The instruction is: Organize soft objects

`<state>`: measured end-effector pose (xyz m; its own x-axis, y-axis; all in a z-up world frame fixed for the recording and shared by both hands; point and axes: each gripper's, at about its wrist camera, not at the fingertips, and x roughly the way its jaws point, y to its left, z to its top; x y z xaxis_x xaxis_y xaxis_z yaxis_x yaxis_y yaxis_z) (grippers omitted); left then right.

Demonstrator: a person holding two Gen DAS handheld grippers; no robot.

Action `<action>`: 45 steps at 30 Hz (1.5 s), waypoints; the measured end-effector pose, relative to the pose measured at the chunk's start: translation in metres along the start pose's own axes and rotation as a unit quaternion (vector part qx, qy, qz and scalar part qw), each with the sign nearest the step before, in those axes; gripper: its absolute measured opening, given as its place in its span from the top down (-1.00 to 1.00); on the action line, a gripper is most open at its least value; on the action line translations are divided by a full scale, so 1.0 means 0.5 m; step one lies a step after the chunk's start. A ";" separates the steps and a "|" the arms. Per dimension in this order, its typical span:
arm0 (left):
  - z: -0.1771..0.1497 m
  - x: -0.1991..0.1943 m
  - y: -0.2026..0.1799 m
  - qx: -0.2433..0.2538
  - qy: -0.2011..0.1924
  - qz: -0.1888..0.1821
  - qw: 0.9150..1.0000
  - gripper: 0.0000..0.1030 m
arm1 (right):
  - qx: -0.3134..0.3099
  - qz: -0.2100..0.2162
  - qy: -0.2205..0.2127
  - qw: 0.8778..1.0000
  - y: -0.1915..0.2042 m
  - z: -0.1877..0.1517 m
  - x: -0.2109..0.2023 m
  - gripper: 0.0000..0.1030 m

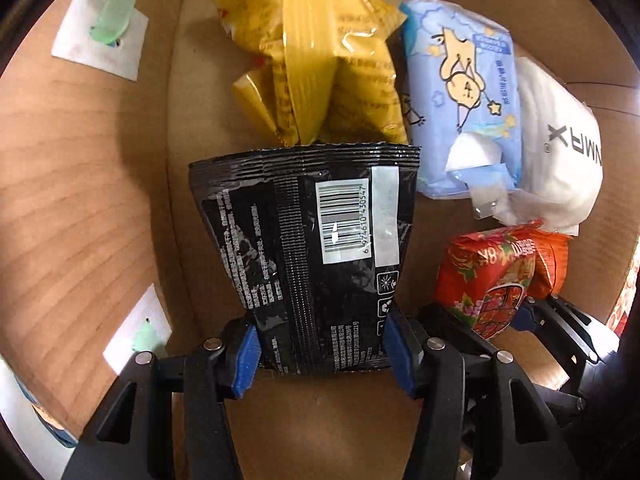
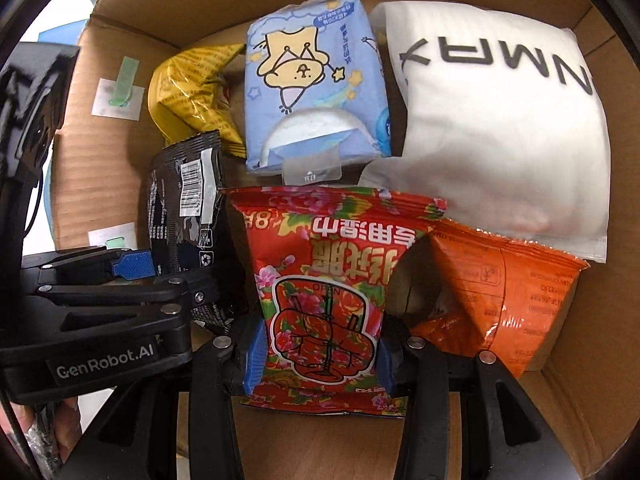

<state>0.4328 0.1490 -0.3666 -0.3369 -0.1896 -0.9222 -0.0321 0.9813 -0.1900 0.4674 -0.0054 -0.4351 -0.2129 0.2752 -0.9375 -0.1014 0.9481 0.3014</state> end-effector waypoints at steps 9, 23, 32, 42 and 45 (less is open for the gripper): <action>0.021 0.014 0.020 -0.002 0.013 -0.001 1.000 -0.02 | -0.005 -0.012 0.013 1.000 0.025 -0.003 0.011 0.06; -0.019 -0.060 0.003 0.009 -0.033 0.011 0.999 -0.04 | -0.026 -0.046 -0.007 0.999 0.015 -0.027 -0.047 -0.07; -0.065 -0.125 -0.020 0.009 -0.117 0.047 0.992 -0.40 | -0.021 -0.085 -0.051 0.995 0.016 -0.071 -0.121 -0.38; -0.100 -0.186 -0.029 0.000 -0.184 0.062 0.981 -0.94 | -0.017 -0.120 -0.089 0.989 -0.024 -0.113 -0.195 -1.00; -0.108 -0.206 -0.026 -0.002 -0.196 0.064 0.979 -0.94 | -0.014 -0.125 -0.097 0.987 -0.039 -0.116 -0.213 -1.00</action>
<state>0.4168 0.1576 -0.2511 0.0476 -0.0631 -0.9969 -0.0166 0.9978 -0.0640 0.4355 -0.0623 -0.3309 0.0124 0.0621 -0.9980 -0.1551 0.9861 0.0594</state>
